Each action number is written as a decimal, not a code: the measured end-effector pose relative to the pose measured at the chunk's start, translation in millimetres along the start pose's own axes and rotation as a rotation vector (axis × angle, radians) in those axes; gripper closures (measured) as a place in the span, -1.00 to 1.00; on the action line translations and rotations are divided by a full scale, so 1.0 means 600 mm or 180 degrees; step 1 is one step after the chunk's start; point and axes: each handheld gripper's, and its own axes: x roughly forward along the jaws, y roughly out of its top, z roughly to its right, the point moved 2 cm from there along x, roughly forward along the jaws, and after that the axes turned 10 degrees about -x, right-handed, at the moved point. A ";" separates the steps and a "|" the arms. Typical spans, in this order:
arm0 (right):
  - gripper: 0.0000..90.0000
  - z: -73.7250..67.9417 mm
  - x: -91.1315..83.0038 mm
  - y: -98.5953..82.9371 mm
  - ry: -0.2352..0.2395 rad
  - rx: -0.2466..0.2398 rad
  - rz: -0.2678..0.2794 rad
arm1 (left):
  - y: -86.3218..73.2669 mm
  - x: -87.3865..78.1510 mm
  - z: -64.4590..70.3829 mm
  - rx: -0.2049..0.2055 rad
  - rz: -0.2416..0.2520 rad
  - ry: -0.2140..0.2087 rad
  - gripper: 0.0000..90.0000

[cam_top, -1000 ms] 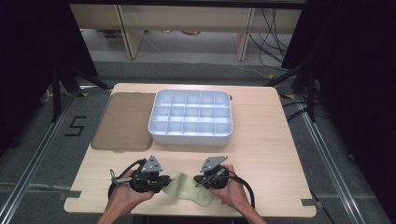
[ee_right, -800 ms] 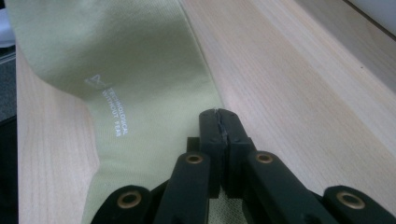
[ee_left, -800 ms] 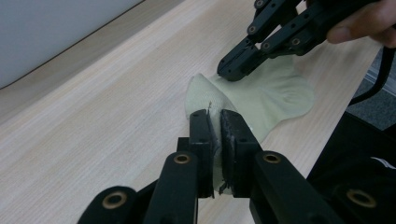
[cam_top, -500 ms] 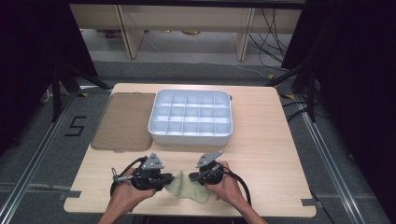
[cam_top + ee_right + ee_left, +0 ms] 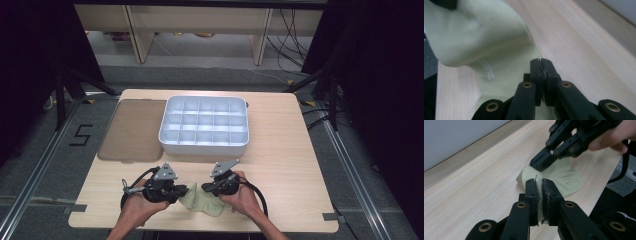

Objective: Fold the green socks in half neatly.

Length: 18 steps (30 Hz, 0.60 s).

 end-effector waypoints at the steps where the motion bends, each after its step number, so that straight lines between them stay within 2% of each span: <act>1: 0.98 0.004 -0.010 0.000 -0.0037 -0.0033 -0.0011 | 0.000 0.000 0.000 -0.0001 -0.0005 -0.0001 0.84; 5: 0.98 0.003 -0.045 -0.007 -0.0096 -0.0060 -0.0026 | 0.001 -0.002 0.000 -0.0013 0.0003 -0.0022 0.84; 6: 0.98 0.003 -0.045 -0.007 -0.0096 -0.0060 -0.0026 | 0.001 -0.002 0.000 -0.0013 0.0003 -0.0022 0.84; 7: 0.98 -0.002 -0.060 -0.016 -0.0075 -0.0015 -0.0028 | 0.001 -0.002 -0.001 -0.0029 0.0011 -0.0044 0.84; 10: 0.99 -0.006 -0.078 -0.031 -0.0101 -0.0050 -0.0057 | 0.002 -0.003 -0.001 -0.0044 0.0016 -0.0040 0.84; 14: 0.99 -0.011 -0.088 -0.050 -0.0086 -0.0039 -0.0133 | 0.005 0.000 0.002 -0.0044 0.0020 -0.0053 0.84; 18: 0.98 -0.016 -0.084 -0.058 -0.0040 -0.0002 -0.0171 | 0.007 0.002 0.005 -0.0026 0.0008 -0.0075 0.83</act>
